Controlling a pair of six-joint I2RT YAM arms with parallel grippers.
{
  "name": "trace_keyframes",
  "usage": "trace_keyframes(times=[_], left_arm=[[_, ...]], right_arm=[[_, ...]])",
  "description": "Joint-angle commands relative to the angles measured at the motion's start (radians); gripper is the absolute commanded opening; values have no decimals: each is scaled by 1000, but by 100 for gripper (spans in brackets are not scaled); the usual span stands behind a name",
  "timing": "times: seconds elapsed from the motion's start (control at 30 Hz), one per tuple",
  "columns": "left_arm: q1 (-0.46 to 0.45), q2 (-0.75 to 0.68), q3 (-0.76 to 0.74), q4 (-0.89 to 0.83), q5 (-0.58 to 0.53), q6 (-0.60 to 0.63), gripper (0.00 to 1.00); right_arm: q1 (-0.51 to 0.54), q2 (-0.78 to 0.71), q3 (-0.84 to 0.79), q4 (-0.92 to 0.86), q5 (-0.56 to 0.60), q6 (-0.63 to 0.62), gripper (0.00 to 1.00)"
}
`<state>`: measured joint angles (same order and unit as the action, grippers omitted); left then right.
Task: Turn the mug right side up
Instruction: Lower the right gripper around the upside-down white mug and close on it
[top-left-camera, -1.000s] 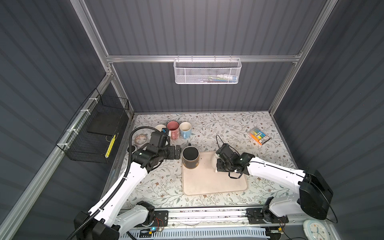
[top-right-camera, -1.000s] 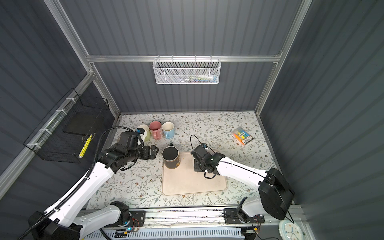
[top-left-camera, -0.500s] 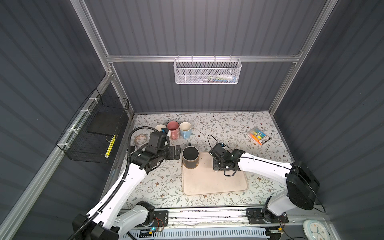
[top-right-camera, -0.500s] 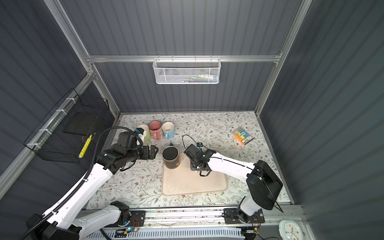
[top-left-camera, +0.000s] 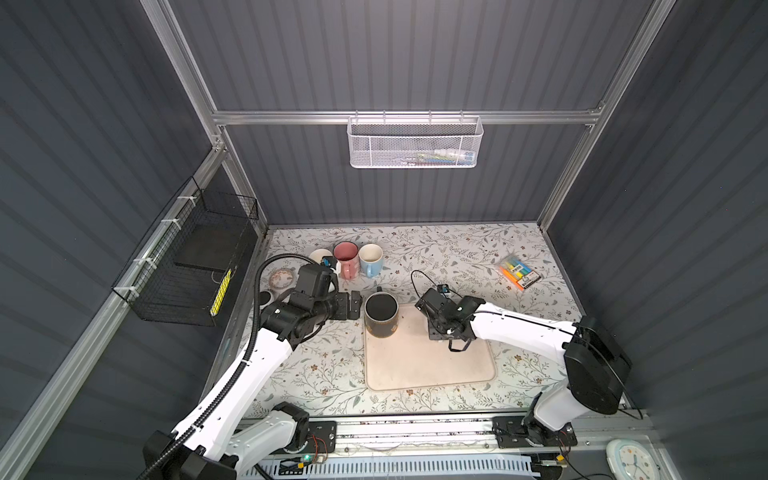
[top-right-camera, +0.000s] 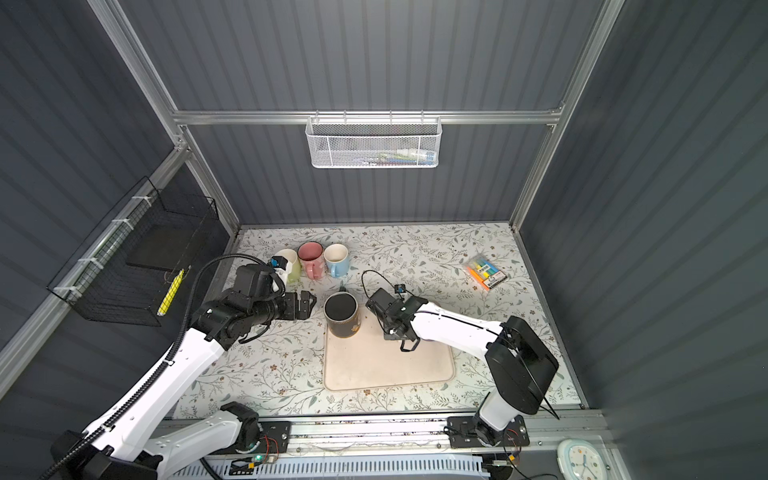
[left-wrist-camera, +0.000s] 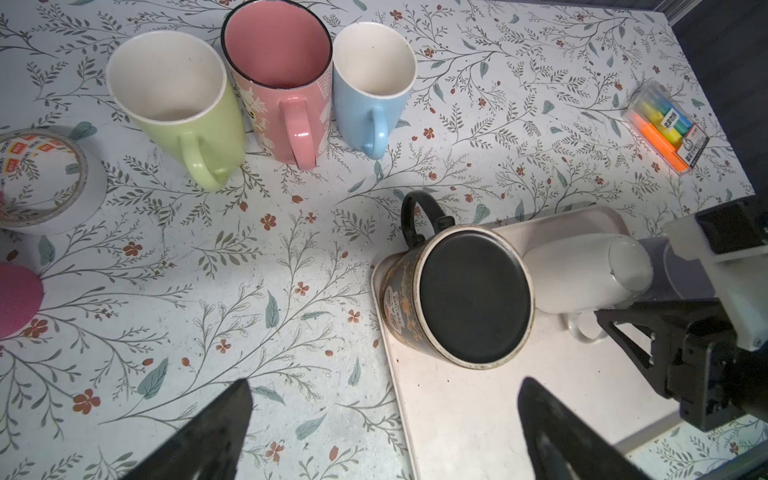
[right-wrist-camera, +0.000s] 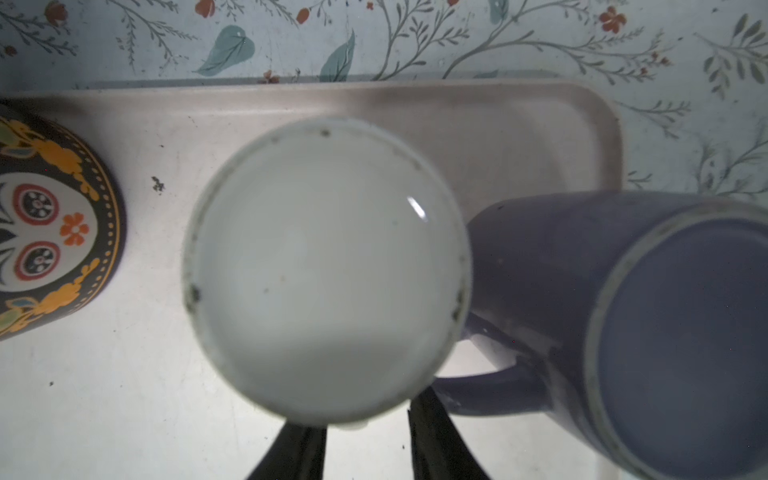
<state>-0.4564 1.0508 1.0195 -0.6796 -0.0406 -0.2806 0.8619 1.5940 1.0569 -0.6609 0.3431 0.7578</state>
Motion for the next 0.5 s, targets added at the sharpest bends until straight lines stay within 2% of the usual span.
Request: trace_keyframes(times=[0.0, 0.47], left_arm=[[4, -13, -12, -17, 6, 9, 100], [4, -4, -14, -20, -2, 9, 100]], right_arm=[[2, -3, 28, -34, 32, -24, 33], [-36, 39, 61, -13, -59, -83, 29]])
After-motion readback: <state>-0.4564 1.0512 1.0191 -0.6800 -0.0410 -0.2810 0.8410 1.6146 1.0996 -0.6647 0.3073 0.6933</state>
